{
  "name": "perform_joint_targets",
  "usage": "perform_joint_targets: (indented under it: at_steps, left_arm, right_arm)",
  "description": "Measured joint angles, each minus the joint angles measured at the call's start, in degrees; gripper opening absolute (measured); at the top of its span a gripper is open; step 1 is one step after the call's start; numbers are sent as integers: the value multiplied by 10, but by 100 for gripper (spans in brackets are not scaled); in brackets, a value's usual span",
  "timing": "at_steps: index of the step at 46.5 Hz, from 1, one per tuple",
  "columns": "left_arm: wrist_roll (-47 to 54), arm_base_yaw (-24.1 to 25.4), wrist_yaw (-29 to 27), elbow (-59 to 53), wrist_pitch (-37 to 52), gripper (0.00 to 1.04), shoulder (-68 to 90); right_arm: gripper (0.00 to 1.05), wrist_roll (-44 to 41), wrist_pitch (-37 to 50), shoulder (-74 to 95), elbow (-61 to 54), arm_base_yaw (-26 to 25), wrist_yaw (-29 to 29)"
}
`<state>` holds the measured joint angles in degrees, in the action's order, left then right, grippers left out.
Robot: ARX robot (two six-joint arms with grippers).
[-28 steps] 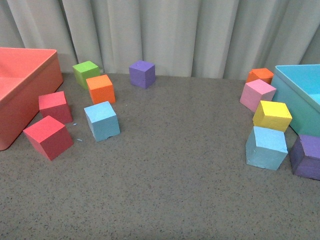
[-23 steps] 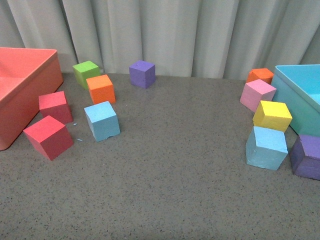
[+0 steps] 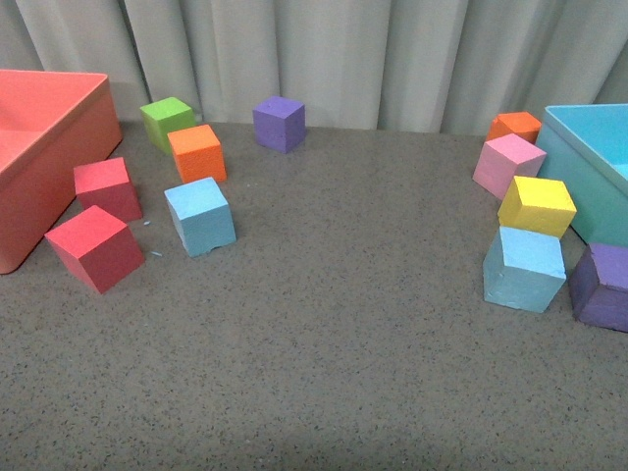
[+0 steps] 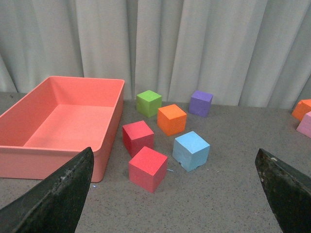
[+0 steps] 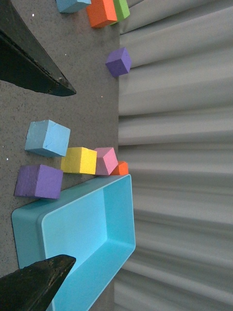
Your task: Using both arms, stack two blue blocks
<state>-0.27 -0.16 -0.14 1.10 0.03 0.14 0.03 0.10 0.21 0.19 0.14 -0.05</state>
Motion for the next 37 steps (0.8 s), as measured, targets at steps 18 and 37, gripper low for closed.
perform_joint_targets:
  at_steps: [18, 37]
  left_arm:
    - [0, 0, 0, 0, 0, 98, 0]
    - [0, 0, 0, 0, 0, 98, 0]
  right_arm:
    - [95, 0, 0, 0, 0, 0, 0]
    - [95, -41, 282, 456, 100, 69, 207]
